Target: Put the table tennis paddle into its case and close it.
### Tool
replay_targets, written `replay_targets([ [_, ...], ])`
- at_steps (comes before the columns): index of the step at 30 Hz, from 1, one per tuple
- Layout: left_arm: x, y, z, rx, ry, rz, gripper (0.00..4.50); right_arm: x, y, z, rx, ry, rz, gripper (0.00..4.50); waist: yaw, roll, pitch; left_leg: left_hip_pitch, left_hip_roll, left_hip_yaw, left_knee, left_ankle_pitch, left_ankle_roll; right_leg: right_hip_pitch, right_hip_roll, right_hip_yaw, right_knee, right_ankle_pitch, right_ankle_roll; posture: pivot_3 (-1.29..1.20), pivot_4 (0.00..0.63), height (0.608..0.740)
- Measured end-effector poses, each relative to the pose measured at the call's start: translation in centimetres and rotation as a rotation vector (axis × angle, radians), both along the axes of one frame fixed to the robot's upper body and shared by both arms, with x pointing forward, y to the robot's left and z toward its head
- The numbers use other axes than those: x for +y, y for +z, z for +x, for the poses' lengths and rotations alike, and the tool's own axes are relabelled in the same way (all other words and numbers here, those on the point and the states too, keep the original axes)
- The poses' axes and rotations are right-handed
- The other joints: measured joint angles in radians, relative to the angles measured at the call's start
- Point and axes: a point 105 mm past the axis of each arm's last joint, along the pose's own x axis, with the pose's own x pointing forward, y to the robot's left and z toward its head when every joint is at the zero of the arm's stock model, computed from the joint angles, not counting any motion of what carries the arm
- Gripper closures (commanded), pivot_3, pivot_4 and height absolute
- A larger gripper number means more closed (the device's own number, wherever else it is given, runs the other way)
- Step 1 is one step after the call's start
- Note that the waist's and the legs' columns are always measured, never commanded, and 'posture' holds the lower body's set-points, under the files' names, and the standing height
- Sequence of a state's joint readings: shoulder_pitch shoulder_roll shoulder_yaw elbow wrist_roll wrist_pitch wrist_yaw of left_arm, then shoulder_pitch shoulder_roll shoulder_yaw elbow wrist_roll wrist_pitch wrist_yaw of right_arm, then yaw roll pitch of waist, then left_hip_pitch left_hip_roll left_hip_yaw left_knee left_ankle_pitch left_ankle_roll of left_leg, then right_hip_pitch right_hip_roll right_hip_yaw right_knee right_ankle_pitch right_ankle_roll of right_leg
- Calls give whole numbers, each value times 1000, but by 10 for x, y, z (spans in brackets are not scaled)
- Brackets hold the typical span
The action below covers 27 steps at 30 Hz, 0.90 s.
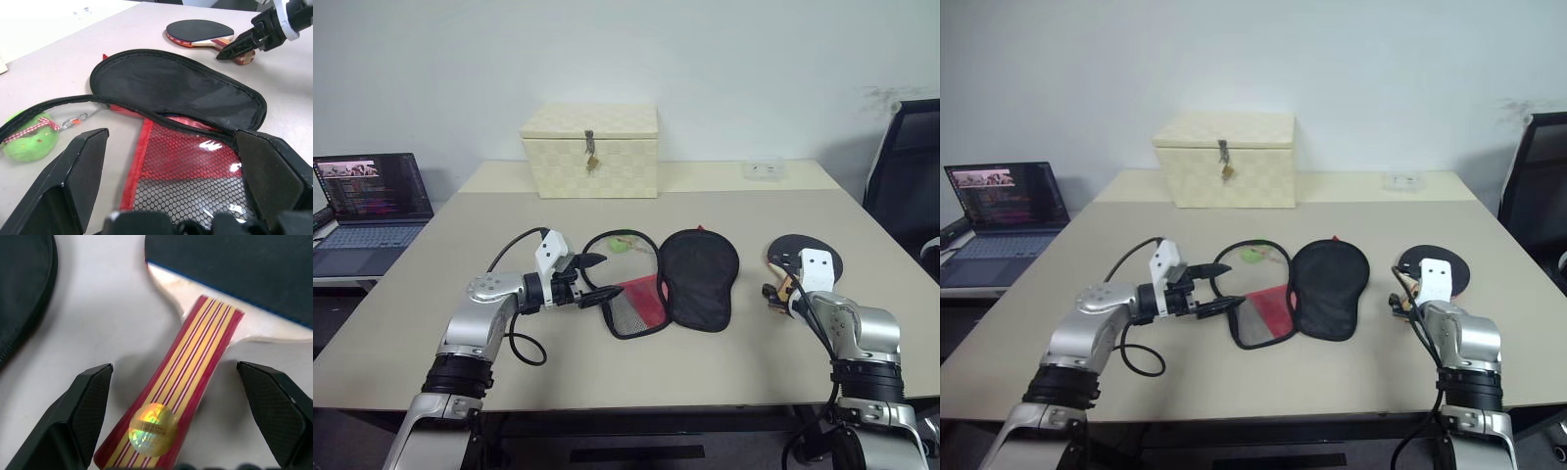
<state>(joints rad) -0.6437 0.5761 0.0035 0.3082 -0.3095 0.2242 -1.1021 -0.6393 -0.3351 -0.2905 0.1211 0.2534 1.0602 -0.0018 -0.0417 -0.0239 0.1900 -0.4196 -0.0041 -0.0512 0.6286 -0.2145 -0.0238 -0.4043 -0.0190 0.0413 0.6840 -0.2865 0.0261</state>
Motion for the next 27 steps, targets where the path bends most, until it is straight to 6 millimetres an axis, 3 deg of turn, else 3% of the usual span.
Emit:
replay_targets([
  [1,0,0,0,0,1,0,0,0,0,0,0,2,-1,22,0,0,0,0,0,0,0,0,0,0,0,0,0,0,0,0,150,740],
  [4,1,-1,0,2,4,1,0,1,-1,1,2,14,-21,620,-1,0,0,1,0,0,1,0,0,0,0,0,2,0,0,0,150,740],
  [10,2,-2,0,3,11,2,0,-11,-2,9,-9,36,-77,2701,-3,0,0,3,-1,2,2,0,0,0,0,2,5,0,0,0,150,740],
  [13,2,-2,0,3,12,2,0,-14,-1,9,-3,86,-102,3397,-3,0,0,2,-1,1,2,0,0,0,1,1,6,0,0,0,150,740],
  [17,2,-2,0,1,11,1,0,-19,0,2,9,115,-113,3395,-2,0,0,2,-1,1,2,0,0,0,0,1,5,0,0,0,150,740],
  [24,-1,-2,0,-5,-6,5,0,-30,-7,-42,81,143,-141,3395,9,0,0,1,-1,-1,2,0,0,0,0,0,5,-1,1,0,150,740],
  [27,-2,-6,1,10,-7,8,0,-31,-8,-54,105,134,-134,2425,10,0,0,1,-1,0,3,0,0,0,0,1,5,-1,1,0,150,740],
])
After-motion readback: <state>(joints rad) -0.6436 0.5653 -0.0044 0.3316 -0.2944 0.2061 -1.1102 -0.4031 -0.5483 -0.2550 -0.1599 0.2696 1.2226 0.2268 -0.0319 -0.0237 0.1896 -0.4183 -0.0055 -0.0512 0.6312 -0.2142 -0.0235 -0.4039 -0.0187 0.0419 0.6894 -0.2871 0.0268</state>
